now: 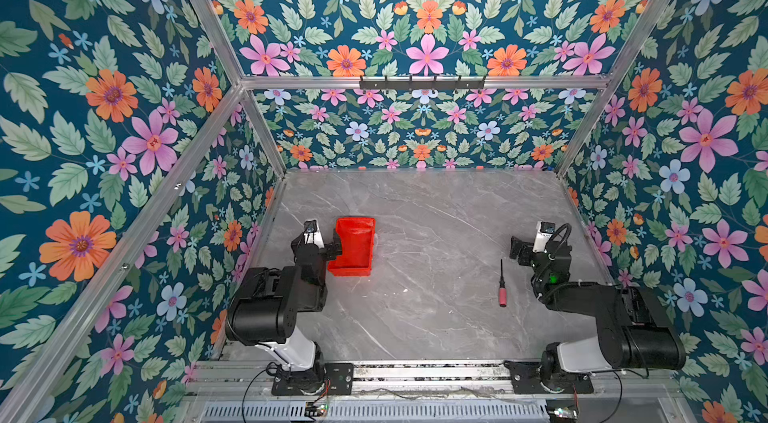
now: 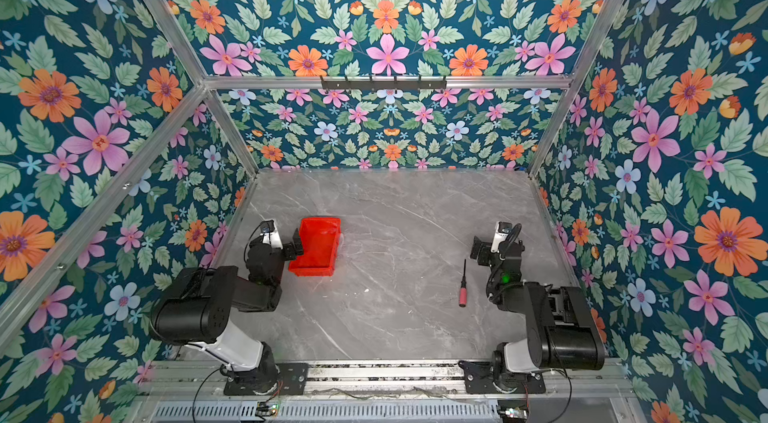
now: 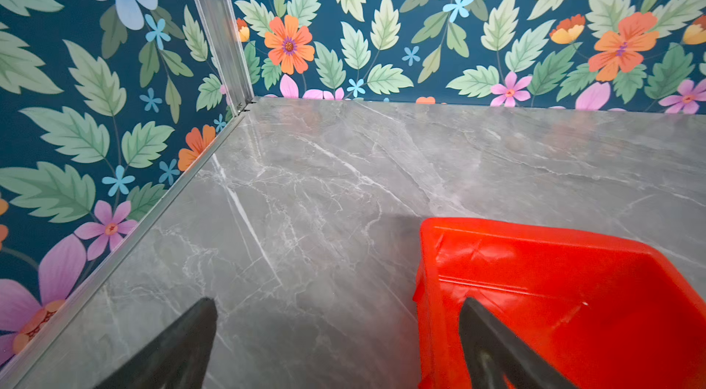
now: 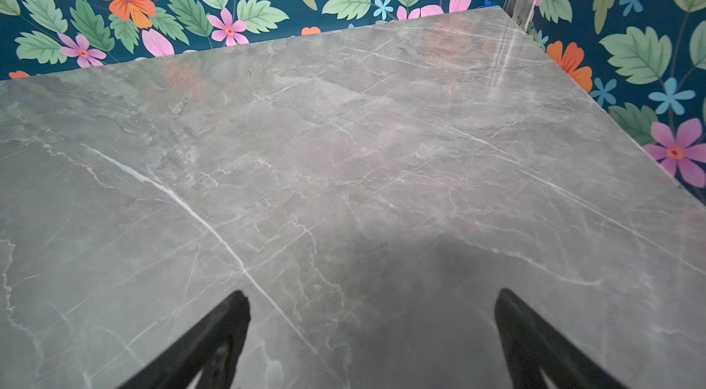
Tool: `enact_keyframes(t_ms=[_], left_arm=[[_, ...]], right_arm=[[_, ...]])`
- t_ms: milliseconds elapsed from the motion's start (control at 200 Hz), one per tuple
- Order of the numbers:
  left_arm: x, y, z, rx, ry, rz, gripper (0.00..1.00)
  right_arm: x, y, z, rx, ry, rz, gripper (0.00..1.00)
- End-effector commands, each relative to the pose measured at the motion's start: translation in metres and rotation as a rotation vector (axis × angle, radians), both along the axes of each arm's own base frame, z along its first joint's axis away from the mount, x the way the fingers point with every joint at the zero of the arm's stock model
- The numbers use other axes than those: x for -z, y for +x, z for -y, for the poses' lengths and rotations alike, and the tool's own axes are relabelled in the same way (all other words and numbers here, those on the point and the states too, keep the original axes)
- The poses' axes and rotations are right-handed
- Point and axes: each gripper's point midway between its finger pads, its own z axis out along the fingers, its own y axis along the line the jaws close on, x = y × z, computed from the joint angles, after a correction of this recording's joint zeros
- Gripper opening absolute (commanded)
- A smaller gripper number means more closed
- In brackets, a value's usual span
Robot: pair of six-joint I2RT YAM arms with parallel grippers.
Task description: Put the screwdriver in the bin
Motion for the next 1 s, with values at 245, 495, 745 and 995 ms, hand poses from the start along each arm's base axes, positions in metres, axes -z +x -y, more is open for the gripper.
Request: enact_keyframes(t_ms=[245, 495, 745, 995], left_arm=[[-0.003, 0.001, 0.000, 0.002, -0.006, 0.011, 1.00], [-0.003, 0.001, 0.000, 0.002, -0.006, 0.012, 1.00], [-0.002, 0.000, 0.000, 0.002, -0.006, 0.011, 1.00], [-0.025, -0.007, 0.001, -0.010, 0.009, 0.044, 1.00]], right_arm=[[-0.012, 0.005, 0.001, 0.010, 0.003, 0.048, 0.99], [-0.012, 0.005, 0.002, 0.010, 0.002, 0.049, 0.99], [-0.012, 0.005, 0.001, 0.010, 0.003, 0.050, 0.99], [-0.039, -0.009, 0.004, 0.033, 0.004, 0.077, 0.99]])
